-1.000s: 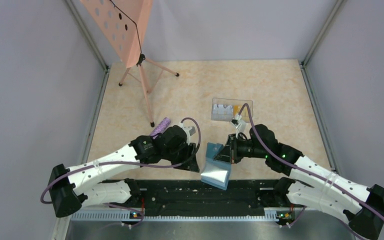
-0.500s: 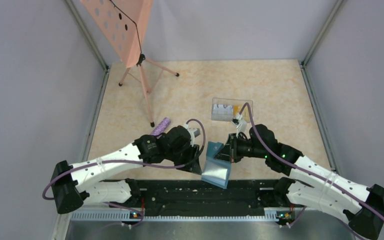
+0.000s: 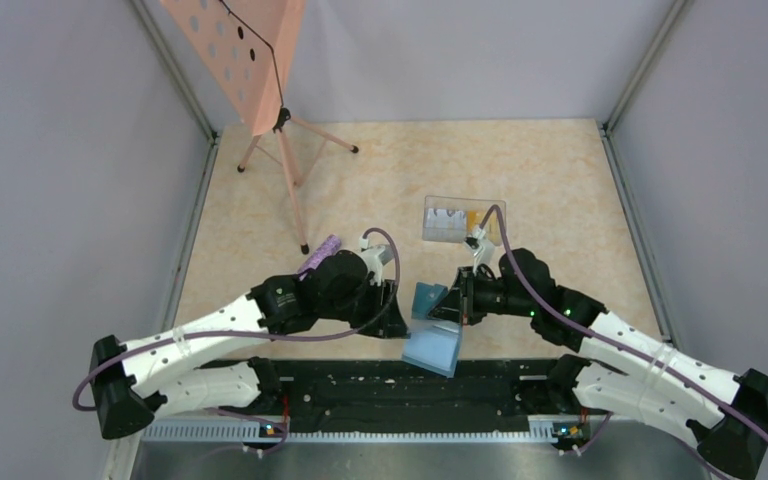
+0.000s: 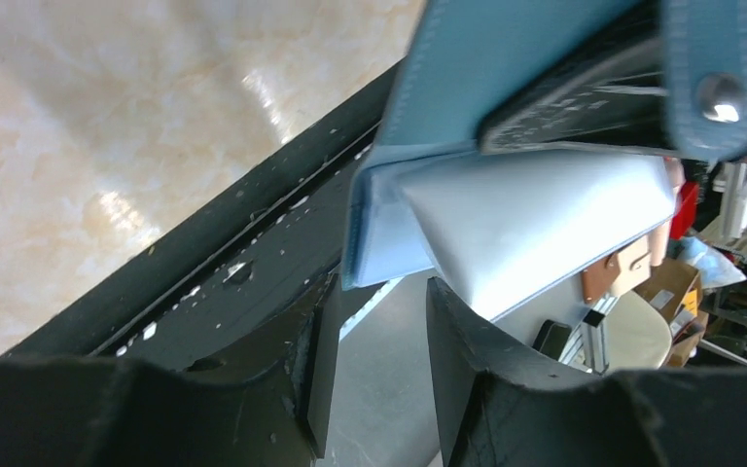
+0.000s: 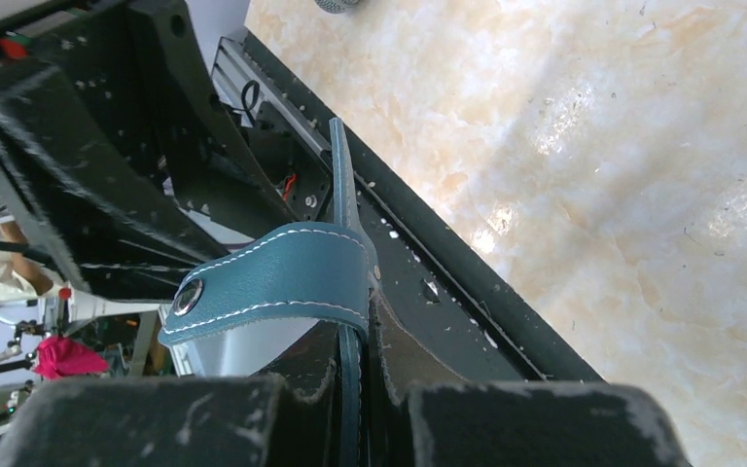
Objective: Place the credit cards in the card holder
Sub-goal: Open the card holder at the center of the board.
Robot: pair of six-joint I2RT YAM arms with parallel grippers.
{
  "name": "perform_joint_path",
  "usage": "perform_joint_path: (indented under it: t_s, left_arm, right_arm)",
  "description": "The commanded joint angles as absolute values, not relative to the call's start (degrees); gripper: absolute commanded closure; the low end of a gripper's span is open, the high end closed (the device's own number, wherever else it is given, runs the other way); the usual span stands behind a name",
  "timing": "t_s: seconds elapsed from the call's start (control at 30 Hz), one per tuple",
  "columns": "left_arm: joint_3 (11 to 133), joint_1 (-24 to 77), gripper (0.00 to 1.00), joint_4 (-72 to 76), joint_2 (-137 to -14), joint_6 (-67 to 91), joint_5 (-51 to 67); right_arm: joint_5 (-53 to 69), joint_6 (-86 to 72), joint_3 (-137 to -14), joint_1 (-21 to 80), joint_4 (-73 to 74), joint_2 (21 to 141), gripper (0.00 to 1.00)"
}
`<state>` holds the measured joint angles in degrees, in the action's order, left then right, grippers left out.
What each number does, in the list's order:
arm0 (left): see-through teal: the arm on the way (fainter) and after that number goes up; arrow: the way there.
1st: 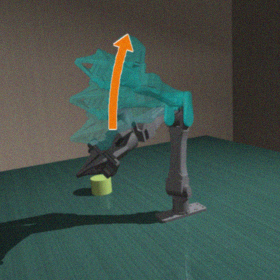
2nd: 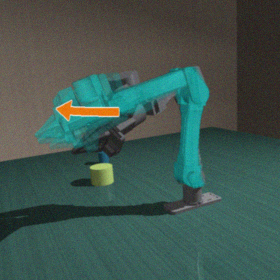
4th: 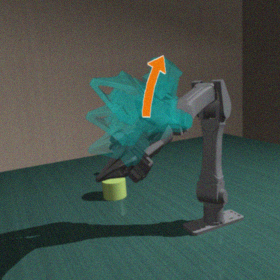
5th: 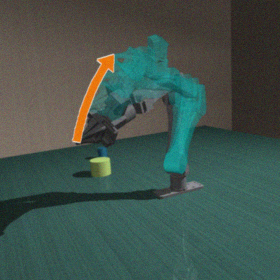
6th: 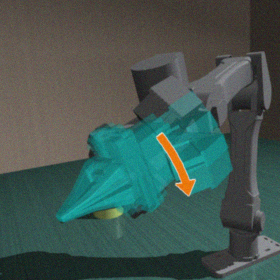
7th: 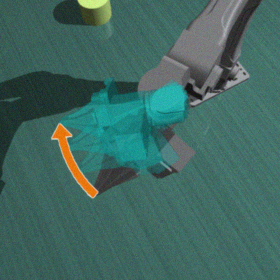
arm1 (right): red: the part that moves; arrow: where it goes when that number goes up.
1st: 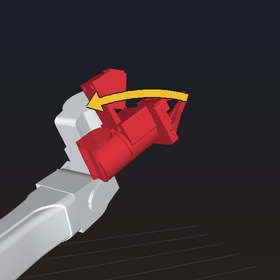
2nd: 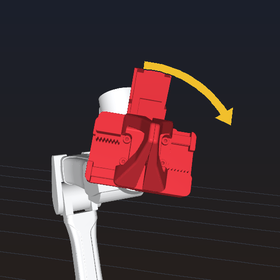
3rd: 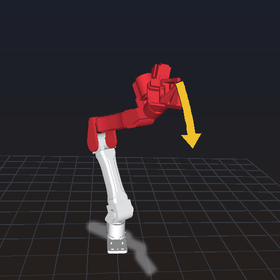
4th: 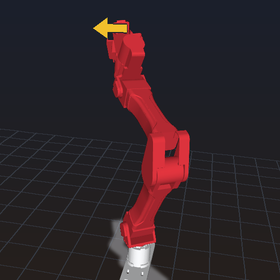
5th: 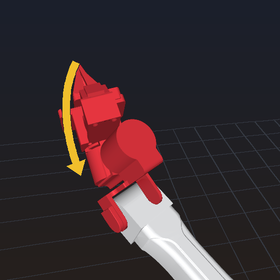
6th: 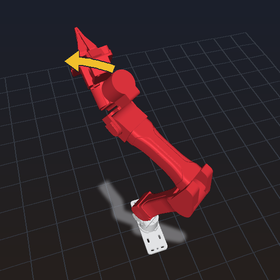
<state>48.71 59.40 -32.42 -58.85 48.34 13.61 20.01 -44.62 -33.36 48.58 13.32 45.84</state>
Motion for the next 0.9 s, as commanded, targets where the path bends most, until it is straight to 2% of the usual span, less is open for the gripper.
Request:
perform_joint_path:
  t_s: [0.0,0.17,0.47,0.6,0.87]
  left_arm:
    - [46.79,59.64,0.55,-23.05,-56.25,49.68,13.42]
    - [44.55,59.67,0.51,-18.77,-56.20,49.63,13.76]
    - [40.14,59.64,0.42,-14.51,-51.31,48.87,7.62]
    - [35.44,59.57,0.41,-4.63,-48.05,48.74,10.49]
    - [32.34,59.56,0.42,5.20,-46.98,48.97,19.49]
  right_arm:
    - [20.99,-46.44,-33.02,47.92,11.09,44.30,1.00]
    - [23.49,-49.26,-32.65,47.98,8.13,43.15,1.00]
    - [27.74,-53.59,-32.53,47.96,3.49,42.27,1.00]
    - [29.47,-55.31,-31.76,47.95,0.49,42.35,1.00]
    - [31.18,-56.38,-31.75,47.96,-3.05,42.82,1.00]
